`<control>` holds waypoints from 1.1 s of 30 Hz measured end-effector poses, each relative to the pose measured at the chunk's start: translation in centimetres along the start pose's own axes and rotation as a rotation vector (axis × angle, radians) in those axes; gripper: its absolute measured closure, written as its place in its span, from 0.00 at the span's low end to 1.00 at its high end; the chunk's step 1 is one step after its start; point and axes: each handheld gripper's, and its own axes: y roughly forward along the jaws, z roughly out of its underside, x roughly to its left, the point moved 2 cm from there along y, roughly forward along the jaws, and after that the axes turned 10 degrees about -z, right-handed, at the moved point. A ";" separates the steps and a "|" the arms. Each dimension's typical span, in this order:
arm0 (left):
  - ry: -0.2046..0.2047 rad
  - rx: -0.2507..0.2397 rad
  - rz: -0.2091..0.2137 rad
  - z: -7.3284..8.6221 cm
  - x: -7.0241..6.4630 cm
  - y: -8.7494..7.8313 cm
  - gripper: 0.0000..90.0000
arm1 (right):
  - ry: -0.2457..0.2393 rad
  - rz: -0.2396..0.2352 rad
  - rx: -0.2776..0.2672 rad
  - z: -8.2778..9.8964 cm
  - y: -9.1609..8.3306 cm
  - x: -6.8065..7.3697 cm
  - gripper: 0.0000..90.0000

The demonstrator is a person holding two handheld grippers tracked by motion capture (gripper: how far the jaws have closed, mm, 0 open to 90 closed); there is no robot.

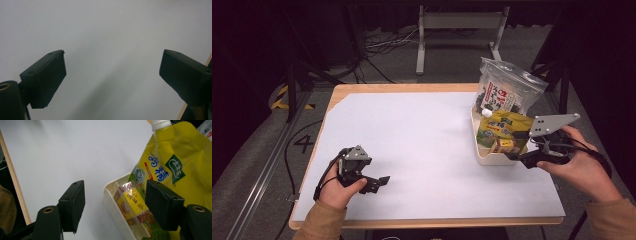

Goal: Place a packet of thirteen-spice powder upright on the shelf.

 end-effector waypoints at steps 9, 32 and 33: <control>-0.019 -0.020 -0.006 0.9 0.5 -0.2 0.10 | 0.083 0.052 -0.101 2.7 -0.4 1.1 0.36; -0.030 -0.050 -0.010 2.0 1.2 -0.4 0.10 | 0.231 0.091 -0.122 8.0 2.6 1.6 0.34; -0.028 -0.050 -0.009 2.1 1.2 -0.4 0.10 | 0.231 0.091 -0.122 8.0 2.6 1.6 0.34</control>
